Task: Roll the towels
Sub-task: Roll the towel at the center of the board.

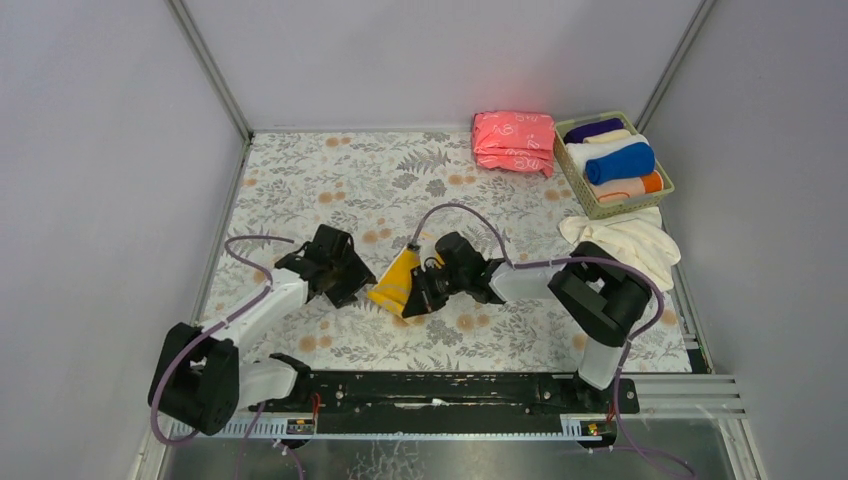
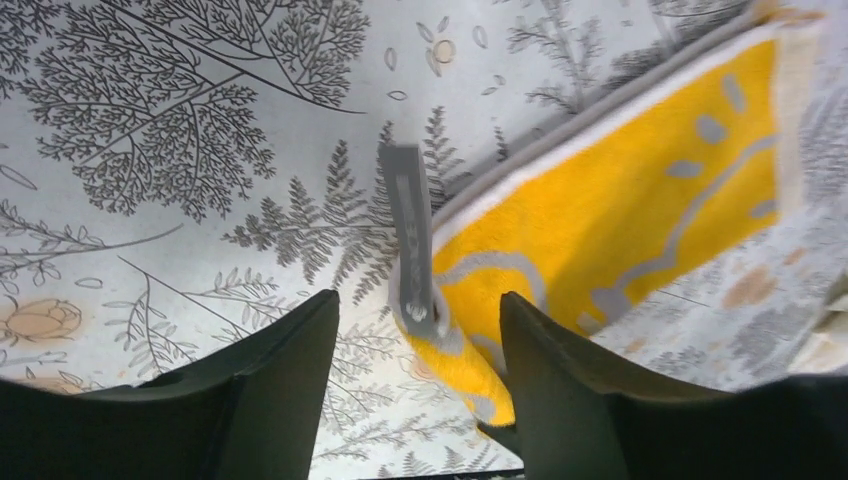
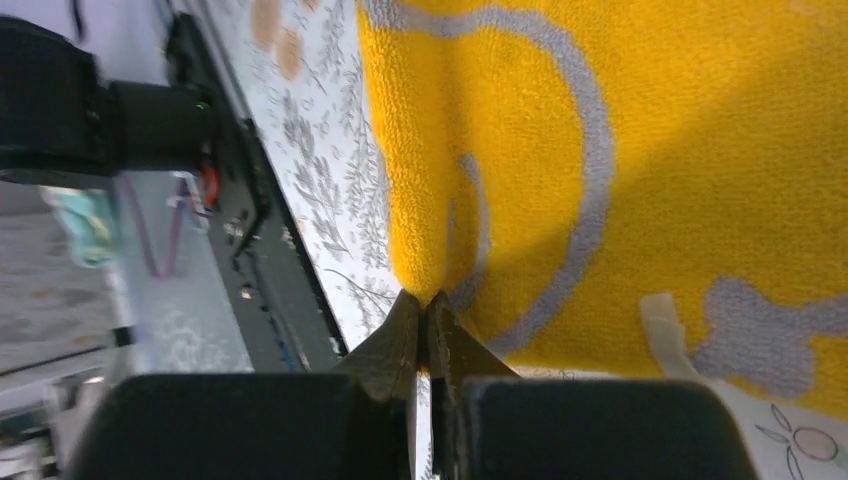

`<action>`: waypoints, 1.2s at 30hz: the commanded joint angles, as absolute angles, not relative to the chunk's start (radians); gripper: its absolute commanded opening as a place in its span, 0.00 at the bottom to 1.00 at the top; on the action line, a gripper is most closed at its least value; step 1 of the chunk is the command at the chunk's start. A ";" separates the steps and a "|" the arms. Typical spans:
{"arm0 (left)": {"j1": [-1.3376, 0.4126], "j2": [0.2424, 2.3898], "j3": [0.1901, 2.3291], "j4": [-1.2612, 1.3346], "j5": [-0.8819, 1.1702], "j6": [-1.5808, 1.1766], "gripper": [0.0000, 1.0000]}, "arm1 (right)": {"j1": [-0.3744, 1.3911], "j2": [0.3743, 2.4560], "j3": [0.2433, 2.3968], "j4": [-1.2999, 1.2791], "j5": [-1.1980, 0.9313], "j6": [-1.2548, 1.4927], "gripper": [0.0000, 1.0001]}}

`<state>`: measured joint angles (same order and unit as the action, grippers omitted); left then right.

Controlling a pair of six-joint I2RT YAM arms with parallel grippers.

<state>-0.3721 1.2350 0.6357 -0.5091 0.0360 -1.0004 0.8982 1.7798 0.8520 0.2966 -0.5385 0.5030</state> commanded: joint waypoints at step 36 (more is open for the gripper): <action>-0.321 1.150 0.460 -0.264 0.216 -1.012 0.70 | 0.756 2.033 0.864 0.574 -0.857 0.898 0.03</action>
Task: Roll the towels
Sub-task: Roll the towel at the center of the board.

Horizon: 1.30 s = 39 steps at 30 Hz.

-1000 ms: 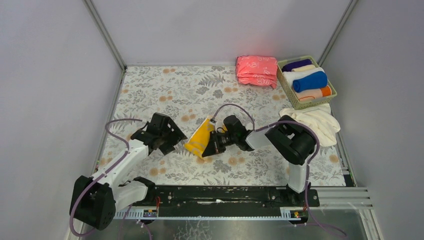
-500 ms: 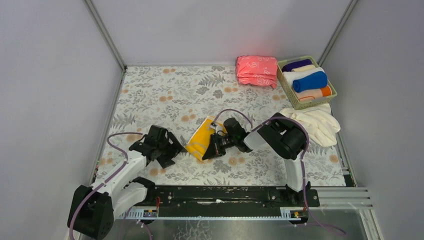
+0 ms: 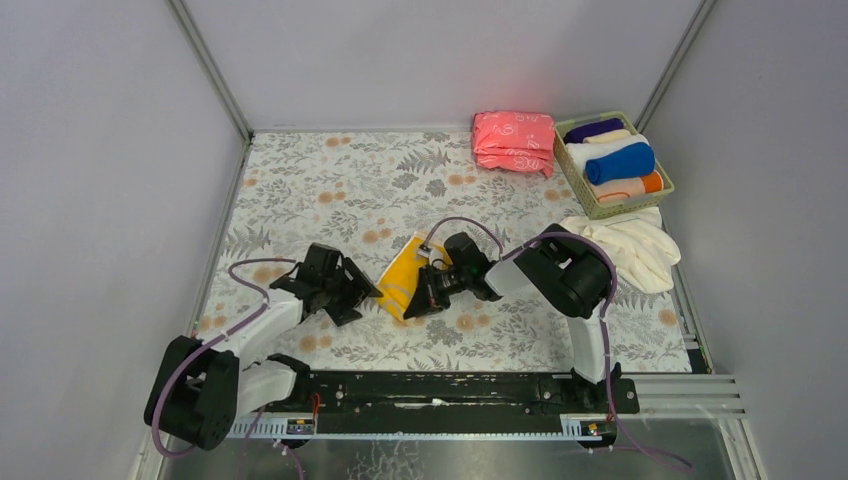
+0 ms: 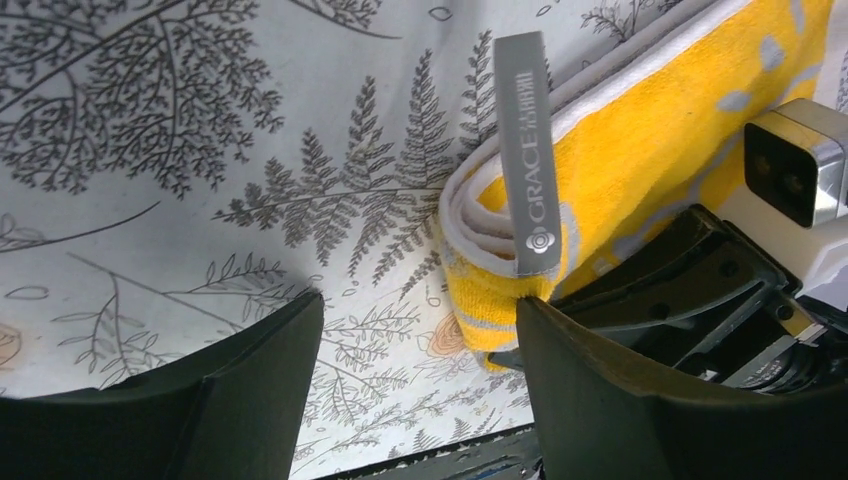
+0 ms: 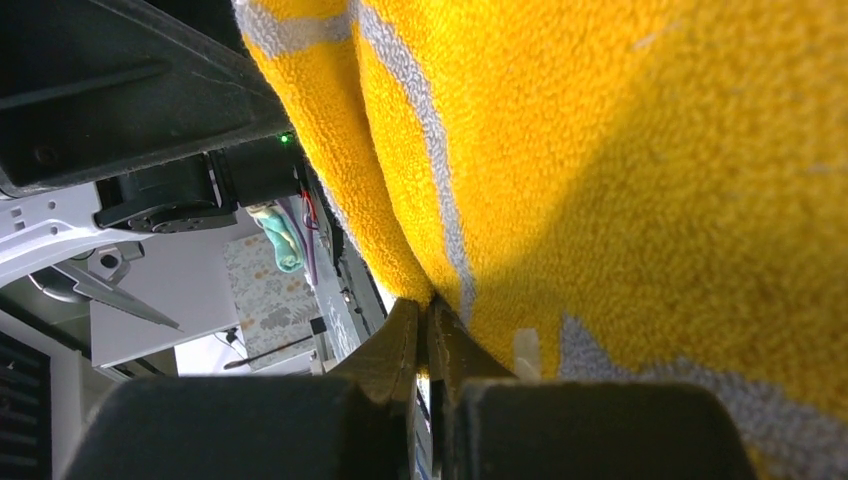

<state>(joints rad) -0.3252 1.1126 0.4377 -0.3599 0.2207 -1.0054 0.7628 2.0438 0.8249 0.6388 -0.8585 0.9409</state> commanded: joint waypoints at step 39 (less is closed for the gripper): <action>-0.321 1.329 0.446 -0.282 0.155 -1.011 0.40 | 1.146 1.774 1.181 -0.179 0.048 0.001 0.50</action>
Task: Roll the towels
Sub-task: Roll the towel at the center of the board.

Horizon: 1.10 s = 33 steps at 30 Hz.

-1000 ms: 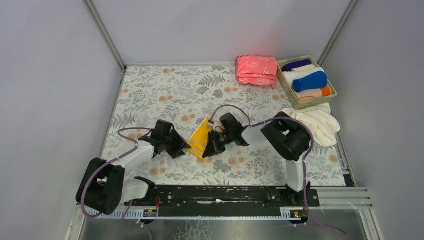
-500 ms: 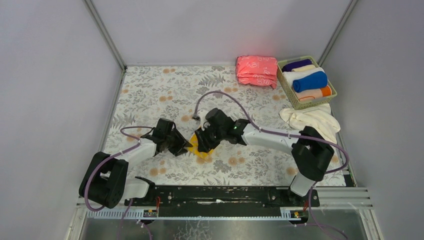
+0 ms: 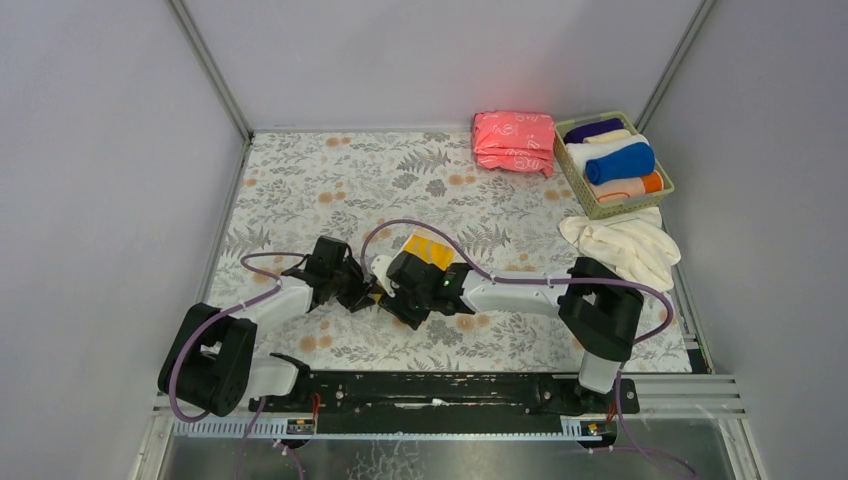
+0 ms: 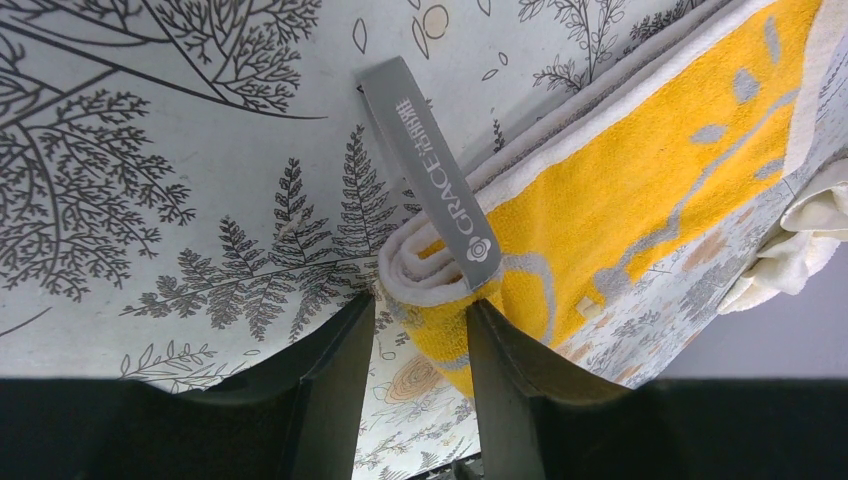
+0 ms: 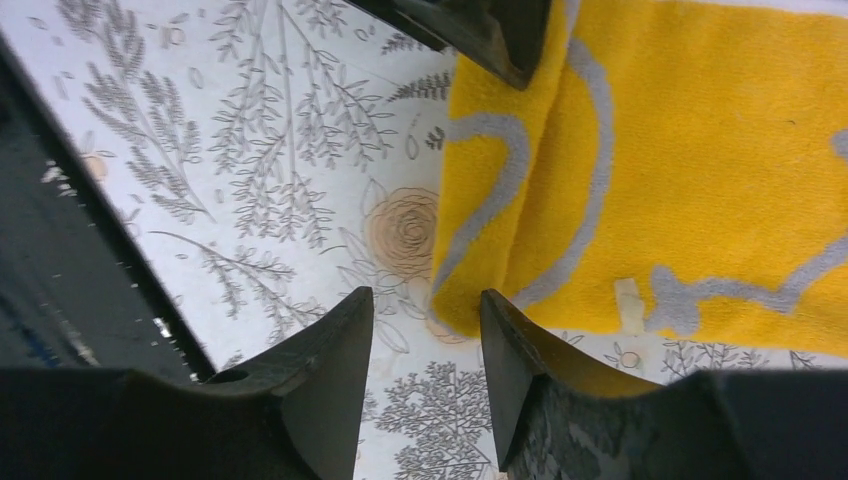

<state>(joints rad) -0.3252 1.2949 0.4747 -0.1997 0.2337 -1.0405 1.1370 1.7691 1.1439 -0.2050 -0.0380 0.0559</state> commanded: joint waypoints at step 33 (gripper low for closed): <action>-0.321 1.309 0.451 -0.305 0.143 -1.000 0.39 | 1.172 1.788 1.202 -0.169 -0.059 0.018 0.53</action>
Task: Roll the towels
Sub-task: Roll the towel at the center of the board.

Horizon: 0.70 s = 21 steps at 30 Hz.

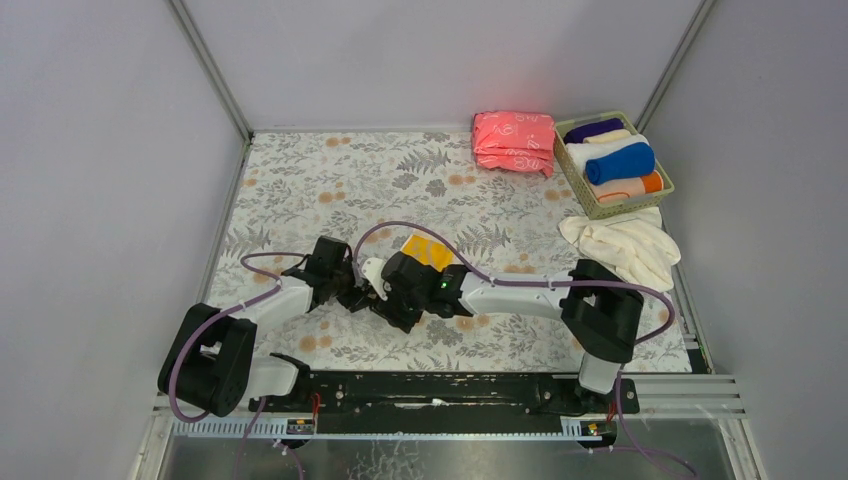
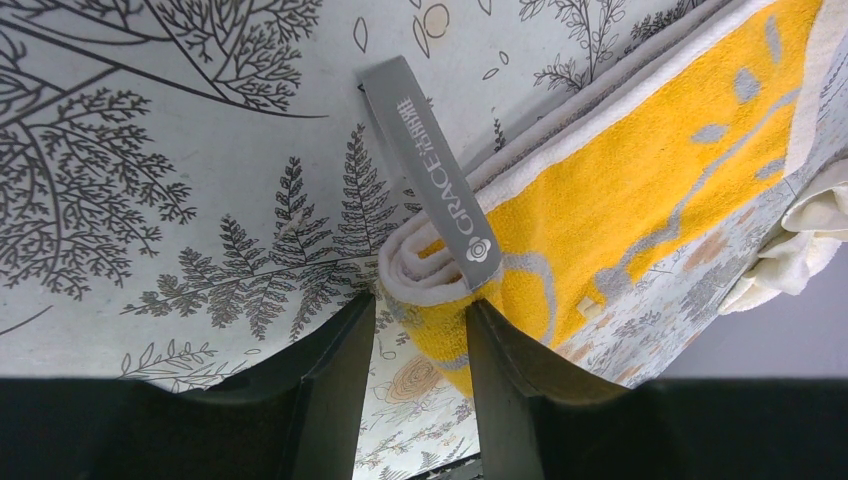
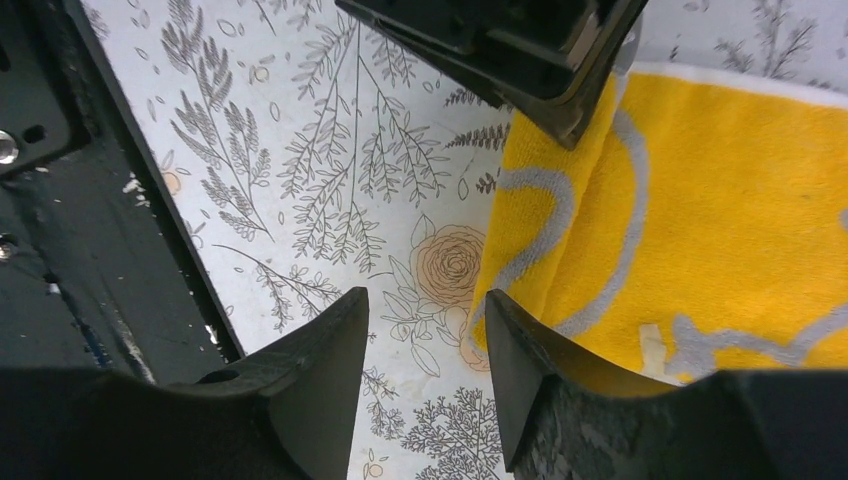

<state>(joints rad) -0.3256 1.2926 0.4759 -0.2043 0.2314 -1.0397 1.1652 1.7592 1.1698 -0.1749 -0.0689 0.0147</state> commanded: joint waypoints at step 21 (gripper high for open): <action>-0.320 1.310 0.466 -0.311 0.148 -0.999 0.39 | 1.172 1.911 1.205 -0.214 0.071 -0.051 0.53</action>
<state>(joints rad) -0.3256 1.2919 0.4767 -0.2062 0.2295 -1.0397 1.1652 1.8786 1.1770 -0.1982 0.0429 -0.0261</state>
